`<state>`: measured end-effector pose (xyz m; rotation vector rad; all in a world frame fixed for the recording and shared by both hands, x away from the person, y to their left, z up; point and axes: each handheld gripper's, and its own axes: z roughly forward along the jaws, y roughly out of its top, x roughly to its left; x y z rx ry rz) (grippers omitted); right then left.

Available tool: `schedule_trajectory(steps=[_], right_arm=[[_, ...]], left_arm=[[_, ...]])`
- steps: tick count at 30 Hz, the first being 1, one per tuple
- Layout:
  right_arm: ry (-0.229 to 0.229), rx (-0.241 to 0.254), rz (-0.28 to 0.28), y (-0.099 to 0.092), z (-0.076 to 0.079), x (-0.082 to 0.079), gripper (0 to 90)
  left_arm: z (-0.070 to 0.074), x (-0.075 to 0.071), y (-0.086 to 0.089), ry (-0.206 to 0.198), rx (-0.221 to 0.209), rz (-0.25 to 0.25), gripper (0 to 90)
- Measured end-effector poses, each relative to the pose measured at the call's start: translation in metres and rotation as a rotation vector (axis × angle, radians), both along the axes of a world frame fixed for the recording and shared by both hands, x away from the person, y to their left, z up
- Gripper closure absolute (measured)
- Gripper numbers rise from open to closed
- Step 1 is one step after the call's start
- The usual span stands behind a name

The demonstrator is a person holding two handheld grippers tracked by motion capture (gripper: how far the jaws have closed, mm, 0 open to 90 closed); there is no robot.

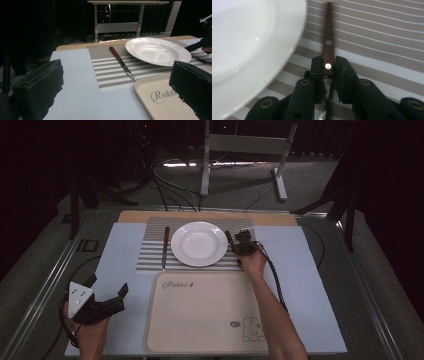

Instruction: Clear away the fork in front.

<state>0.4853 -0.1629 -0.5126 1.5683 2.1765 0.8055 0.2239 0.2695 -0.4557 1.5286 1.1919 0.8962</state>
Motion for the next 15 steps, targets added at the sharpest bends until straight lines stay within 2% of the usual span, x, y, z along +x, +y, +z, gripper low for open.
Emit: schedule_trajectory(steps=[3,8,11,14,15], right_arm=[[0.013,-0.042,-0.010,-0.011,0.003,-0.001,77.9],[0.043,-0.035,-0.043,-0.039,0.005,-0.006,77.9],[0.072,-0.051,-0.032,-0.049,0.008,-0.008,77.9],[0.097,-0.065,-0.007,-0.051,0.010,-0.008,77.8],[0.105,-0.090,0.010,-0.050,0.011,-0.007,77.6]], left_arm=[[0.000,0.000,0.000,0.000,0.002,-0.001,0.0],[-0.001,0.002,-0.001,0.007,0.007,-0.002,0.0],[-0.002,0.003,-0.003,0.009,0.014,-0.006,0.0],[-0.002,0.003,-0.004,0.011,0.020,-0.008,0.0],[-0.002,0.003,-0.004,0.012,0.020,-0.008,0.0]])
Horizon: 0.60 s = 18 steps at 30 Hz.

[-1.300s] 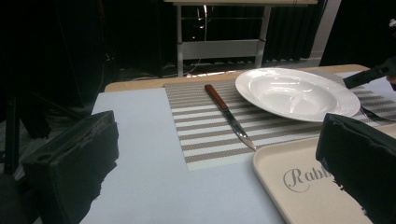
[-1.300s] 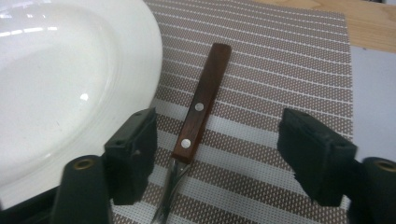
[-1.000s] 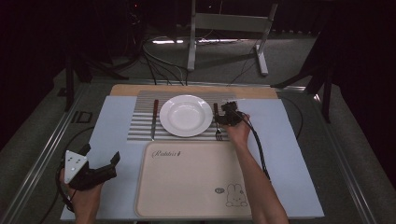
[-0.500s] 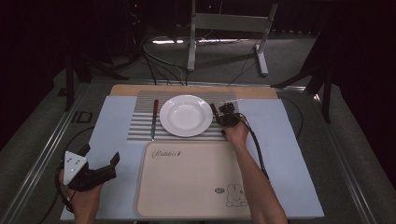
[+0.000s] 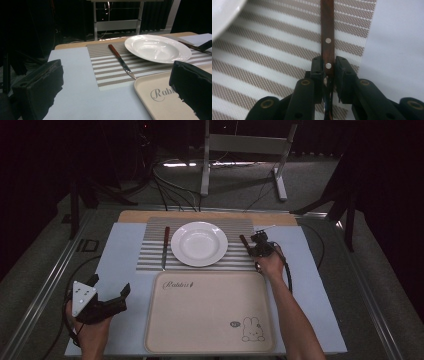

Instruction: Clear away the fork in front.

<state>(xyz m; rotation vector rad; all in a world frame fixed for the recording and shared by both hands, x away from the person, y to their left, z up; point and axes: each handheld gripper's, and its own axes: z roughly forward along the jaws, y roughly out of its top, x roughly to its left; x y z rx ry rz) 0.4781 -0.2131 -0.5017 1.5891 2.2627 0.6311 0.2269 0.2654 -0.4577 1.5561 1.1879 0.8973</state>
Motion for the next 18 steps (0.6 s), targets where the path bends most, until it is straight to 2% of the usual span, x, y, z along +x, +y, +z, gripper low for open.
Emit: schedule_trajectory(steps=[1,3,5,8,10,12,14,18], right_arm=[[0.021,-0.059,0.039,0.004,0.002,0.001,77.4],[0.050,-0.101,0.057,0.007,0.002,0.002,77.2],[0.080,-0.102,0.052,0.008,0.003,0.005,77.1],[0.126,-0.111,0.075,0.009,0.005,0.008,77.1],[0.136,-0.127,0.095,0.010,0.006,0.009,77.5],[0.142,-0.125,0.102,0.010,0.006,0.010,78.0],[0.137,-0.103,0.110,0.006,0.006,0.009,78.2],[0.063,-0.056,0.125,0.001,0.007,-0.001,78.4]], left_arm=[[0.000,0.000,0.000,0.001,0.000,0.000,0.0],[0.000,0.000,0.001,0.001,-0.003,0.002,0.0],[0.000,-0.001,0.001,-0.002,-0.006,0.003,0.0],[0.000,-0.001,0.002,-0.002,-0.009,0.003,0.0],[0.000,0.000,0.001,-0.001,-0.008,0.001,0.0],[0.000,0.000,0.001,-0.002,-0.007,0.001,0.0],[0.000,0.000,0.001,-0.001,-0.005,0.001,0.0],[-0.001,0.001,0.001,0.006,-0.004,0.002,0.0]])
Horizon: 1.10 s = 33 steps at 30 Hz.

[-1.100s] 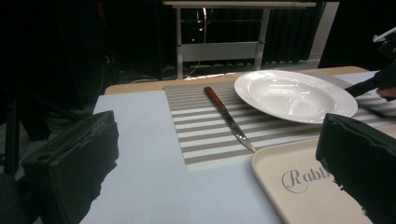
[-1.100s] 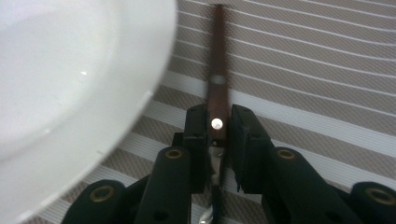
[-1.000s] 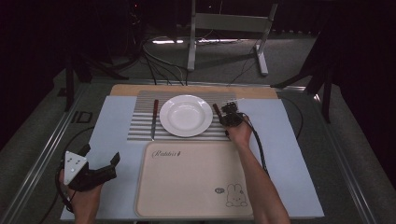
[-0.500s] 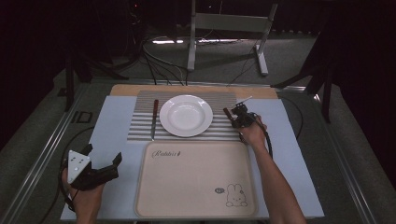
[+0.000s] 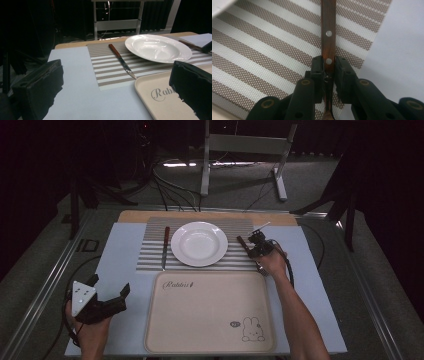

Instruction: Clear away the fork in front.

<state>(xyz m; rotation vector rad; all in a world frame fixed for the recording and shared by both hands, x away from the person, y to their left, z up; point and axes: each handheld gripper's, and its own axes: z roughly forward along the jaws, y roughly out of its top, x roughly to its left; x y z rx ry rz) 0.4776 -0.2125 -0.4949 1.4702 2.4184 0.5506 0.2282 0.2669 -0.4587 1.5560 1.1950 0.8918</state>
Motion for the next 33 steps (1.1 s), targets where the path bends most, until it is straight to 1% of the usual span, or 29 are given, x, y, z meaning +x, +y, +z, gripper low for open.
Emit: schedule_trajectory(steps=[2,4,9,10,11,12,17,20,23,25,27,29,31,33], right_arm=[[-0.050,0.027,-0.003,-0.004,0.004,-0.005,78.4],[-0.088,0.053,-0.002,-0.007,0.009,-0.009,78.4],[-0.188,0.099,0.013,-0.007,0.027,-0.018,78.3],[-0.197,0.117,0.019,-0.007,0.030,-0.020,78.4],[-0.214,0.119,0.022,-0.006,0.033,-0.021,78.3],[-0.224,0.126,0.023,-0.005,0.036,-0.023,78.3],[-0.262,0.193,0.034,0.001,0.046,-0.035,78.3],[-0.286,0.214,0.046,0.006,0.050,-0.044,78.3],[-0.306,0.226,0.053,0.012,0.053,-0.052,78.2],[-0.321,0.232,0.055,0.014,0.055,-0.056,78.2],[-0.329,0.252,0.055,0.016,0.057,-0.060,78.2],[-0.343,0.260,0.062,0.017,0.059,-0.065,78.2],[-0.354,0.267,0.065,0.018,0.061,-0.069,78.2],[-0.364,0.282,0.064,0.019,0.064,-0.073,78.2]], left_arm=[[0.000,0.001,-0.001,0.002,0.005,-0.001,0.0],[0.000,0.000,-0.002,0.002,0.008,-0.004,0.0],[-0.001,0.001,-0.004,0.008,0.016,-0.008,0.0],[-0.001,0.001,-0.004,0.008,0.016,-0.008,0.0],[-0.002,0.001,-0.004,0.009,0.016,-0.008,0.0],[-0.002,0.002,-0.004,0.011,0.017,-0.008,0.0],[-0.001,0.003,-0.007,0.017,0.022,-0.012,0.0],[-0.001,0.004,-0.011,0.021,0.022,-0.020,0.0],[0.001,0.005,-0.015,0.020,0.009,-0.029,0.0],[0.003,0.007,-0.018,0.023,0.004,-0.037,0.0],[0.006,0.009,-0.022,0.022,-0.001,-0.047,0.0],[0.010,0.011,-0.026,0.028,-0.006,-0.067,0.0],[0.015,0.014,-0.031,0.035,0.004,-0.083,0.0],[0.019,0.016,-0.036,0.033,0.019,-0.096,0.0]])
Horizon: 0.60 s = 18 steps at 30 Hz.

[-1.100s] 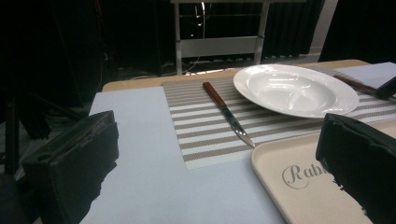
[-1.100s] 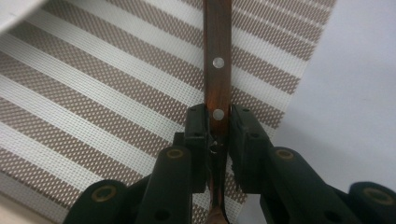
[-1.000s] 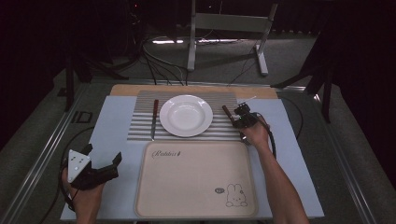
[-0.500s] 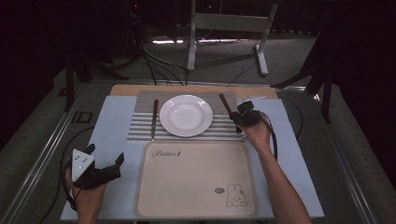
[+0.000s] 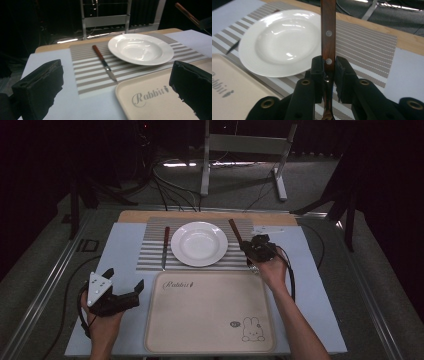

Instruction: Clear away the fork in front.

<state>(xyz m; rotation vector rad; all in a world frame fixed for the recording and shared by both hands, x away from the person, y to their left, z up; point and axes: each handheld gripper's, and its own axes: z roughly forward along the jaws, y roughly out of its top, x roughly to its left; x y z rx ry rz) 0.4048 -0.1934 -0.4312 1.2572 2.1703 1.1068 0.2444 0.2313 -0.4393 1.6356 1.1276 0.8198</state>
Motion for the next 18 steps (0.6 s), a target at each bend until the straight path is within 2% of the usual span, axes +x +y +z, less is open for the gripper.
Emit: schedule_trajectory(steps=[10,18], right_arm=[[-0.047,0.051,0.031,0.009,0.007,-0.020,78.2],[-0.087,0.112,0.057,0.016,0.014,-0.037,78.2]], left_arm=[[0.022,0.022,-0.024,-0.005,0.002,-0.042,0.0],[0.030,0.038,-0.048,-0.001,0.005,-0.102,0.0]])
